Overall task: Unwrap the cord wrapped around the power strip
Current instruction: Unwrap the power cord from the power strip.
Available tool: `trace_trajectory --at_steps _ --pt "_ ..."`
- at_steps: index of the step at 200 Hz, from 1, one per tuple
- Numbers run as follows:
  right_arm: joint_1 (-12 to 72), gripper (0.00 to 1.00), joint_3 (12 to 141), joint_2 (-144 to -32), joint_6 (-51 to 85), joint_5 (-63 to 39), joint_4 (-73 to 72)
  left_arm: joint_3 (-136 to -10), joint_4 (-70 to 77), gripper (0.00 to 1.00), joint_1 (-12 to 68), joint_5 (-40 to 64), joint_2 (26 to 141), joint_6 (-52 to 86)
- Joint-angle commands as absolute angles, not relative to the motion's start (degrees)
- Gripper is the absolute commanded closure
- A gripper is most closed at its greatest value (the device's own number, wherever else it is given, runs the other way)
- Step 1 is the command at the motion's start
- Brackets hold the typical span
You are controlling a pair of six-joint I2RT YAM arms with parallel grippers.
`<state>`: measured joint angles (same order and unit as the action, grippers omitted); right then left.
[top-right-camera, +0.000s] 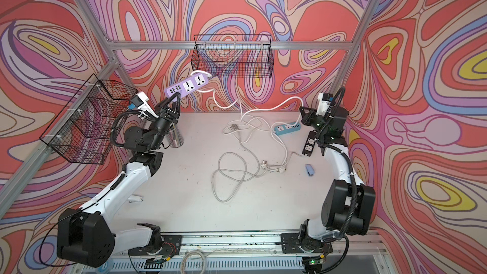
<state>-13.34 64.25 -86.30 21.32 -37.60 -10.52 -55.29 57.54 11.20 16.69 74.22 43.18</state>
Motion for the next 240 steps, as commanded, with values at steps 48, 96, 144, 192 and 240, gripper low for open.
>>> trace_trajectory --at_steps 48,96,144,192,240 --pt "-6.77 1.00 54.57 -98.40 20.59 -31.92 -17.31 -68.49 64.98 1.00 11.07 19.50 77.50 46.58" --pt "-3.44 0.94 53.04 -101.19 19.46 -31.63 -17.37 -71.17 65.76 1.00 11.16 20.67 78.85 49.16" --pt "-2.66 0.18 52.19 -91.57 18.07 -36.32 -17.36 -70.40 66.73 1.00 11.61 22.02 80.83 51.23" --pt "0.96 0.02 57.52 -81.37 13.73 -38.98 -17.30 -71.28 66.62 1.00 15.34 23.23 83.17 53.47" --pt "10.64 0.02 64.80 -83.27 13.11 -41.66 -33.13 -71.72 65.97 1.00 21.45 23.77 85.48 55.06"
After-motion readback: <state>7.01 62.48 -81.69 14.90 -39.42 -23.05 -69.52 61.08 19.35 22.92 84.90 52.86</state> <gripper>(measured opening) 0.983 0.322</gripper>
